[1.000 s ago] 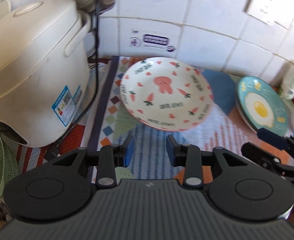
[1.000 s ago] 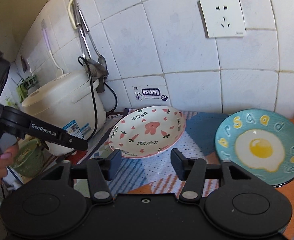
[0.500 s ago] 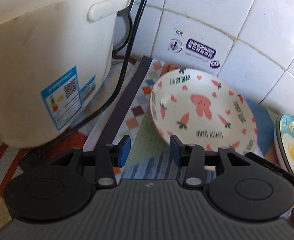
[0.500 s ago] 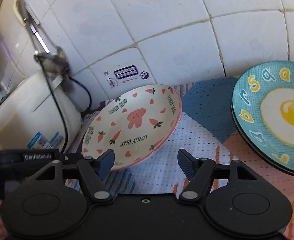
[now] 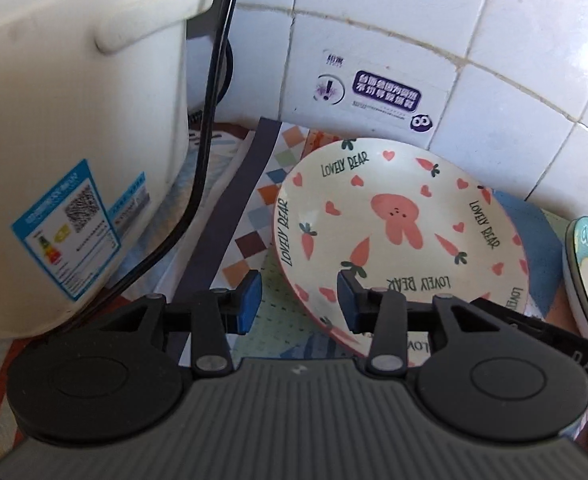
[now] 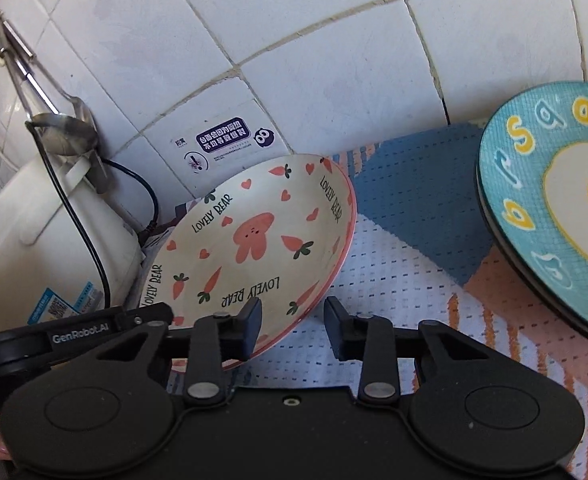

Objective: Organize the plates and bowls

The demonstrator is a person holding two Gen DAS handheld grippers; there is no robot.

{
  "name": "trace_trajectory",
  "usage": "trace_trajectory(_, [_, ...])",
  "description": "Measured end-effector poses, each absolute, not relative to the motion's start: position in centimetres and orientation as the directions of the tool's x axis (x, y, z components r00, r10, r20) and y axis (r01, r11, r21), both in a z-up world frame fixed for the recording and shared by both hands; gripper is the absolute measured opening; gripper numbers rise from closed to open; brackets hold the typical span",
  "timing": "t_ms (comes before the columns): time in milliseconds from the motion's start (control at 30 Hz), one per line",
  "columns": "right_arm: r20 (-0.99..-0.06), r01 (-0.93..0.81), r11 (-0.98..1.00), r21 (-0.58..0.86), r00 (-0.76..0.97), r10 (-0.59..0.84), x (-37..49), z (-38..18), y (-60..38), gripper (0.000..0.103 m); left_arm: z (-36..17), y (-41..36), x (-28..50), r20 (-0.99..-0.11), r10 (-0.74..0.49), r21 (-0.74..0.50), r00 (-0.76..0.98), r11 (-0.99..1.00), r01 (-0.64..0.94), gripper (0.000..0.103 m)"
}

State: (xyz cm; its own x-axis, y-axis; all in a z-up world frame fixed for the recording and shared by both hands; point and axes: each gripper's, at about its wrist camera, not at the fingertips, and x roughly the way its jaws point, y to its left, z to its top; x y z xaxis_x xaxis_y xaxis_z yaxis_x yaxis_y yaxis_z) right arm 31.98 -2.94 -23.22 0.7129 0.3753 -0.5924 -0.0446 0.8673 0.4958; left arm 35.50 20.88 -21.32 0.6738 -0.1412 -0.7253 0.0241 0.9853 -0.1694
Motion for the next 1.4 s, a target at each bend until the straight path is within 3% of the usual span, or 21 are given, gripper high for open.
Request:
trace_trajectory(167, [-0.6, -0.01, 0.869, 0.495, 0.719, 0.351, 33.1, -23.1, -3.3, 0.039, -21.9, 21.3, 36.7, -0.732, -0.143, -0.166, 0.666, 0.986, 0.029, 0.037])
trace_trajectory(233, [-0.608, -0.015, 0.872, 0.489, 0.712, 0.353, 33.6, -23.2, -3.3, 0.031, -22.1, 21.2, 36.6, -0.727, -0.143, -0.153, 0.672, 0.987, 0.045, 0.036])
trace_trajectory(267, [-0.616, -0.015, 0.882, 0.471, 0.71, 0.341, 33.7, -23.2, -3.3, 0.022, -22.1, 21.1, 36.5, -0.724, -0.139, -0.137, 0.675, 0.989, 0.057, 0.036])
trace_trajectory(400, [-0.603, -0.027, 0.865, 0.501, 0.706, 0.372, 33.7, -23.5, -4.2, 0.021, -22.3, 19.7, 36.0, -0.718, -0.178, -0.1, 0.673, 0.983, 0.153, 0.036])
trace_trajectory(467, [-0.603, -0.022, 0.867, 0.497, 0.71, 0.364, 33.7, -23.4, -4.0, 0.021, -22.4, 19.1, 35.6, -0.704, -0.152, -0.065, 0.694, 0.987, 0.15, 0.037])
trace_trajectory(600, [-0.587, -0.027, 0.863, 0.504, 0.722, 0.365, 33.4, -23.7, -4.1, 0.021, -22.6, 19.6, 35.6, -0.693, -0.169, -0.115, 0.701, 0.986, 0.124, 0.036])
trace_trajectory(633, [-0.585, -0.028, 0.862, 0.506, 0.724, 0.367, 33.5, -23.7, -4.1, 0.02, -22.6, 19.7, 35.6, -0.693, -0.162, -0.13, 0.703, 0.987, 0.099, 0.03])
trace_trajectory(767, [-0.595, -0.018, 0.857, 0.515, 0.713, 0.371, 33.8, -23.7, -4.3, 0.02, -22.0, 18.8, 35.1, -0.707, -0.091, -0.082, 0.701, 0.996, 0.047, 0.027])
trace_trajectory(933, [-0.613, -0.075, 0.901, 0.427, 0.709, 0.349, 33.6, -23.0, -3.7, 0.023, -21.6, 18.6, 34.2, -0.715, -0.1, -0.081, 0.692, 0.995, 0.06, 0.026])
trace_trajectory(1100, [-0.607, -0.076, 0.871, 0.485, 0.687, 0.398, 32.4, -22.9, -4.8, 0.023, -20.6, 16.5, 30.8, -0.654, -0.037, 0.042, 0.755, 0.995, 0.086, 0.026])
trace_trajectory(1400, [-0.552, -0.11, 0.861, 0.497, 0.725, 0.411, 27.7, -20.6, -6.4, 0.024, -17.5, 15.9, 26.7, -0.629, -0.066, 0.005, 0.775, 0.996, 0.089, 0.026])
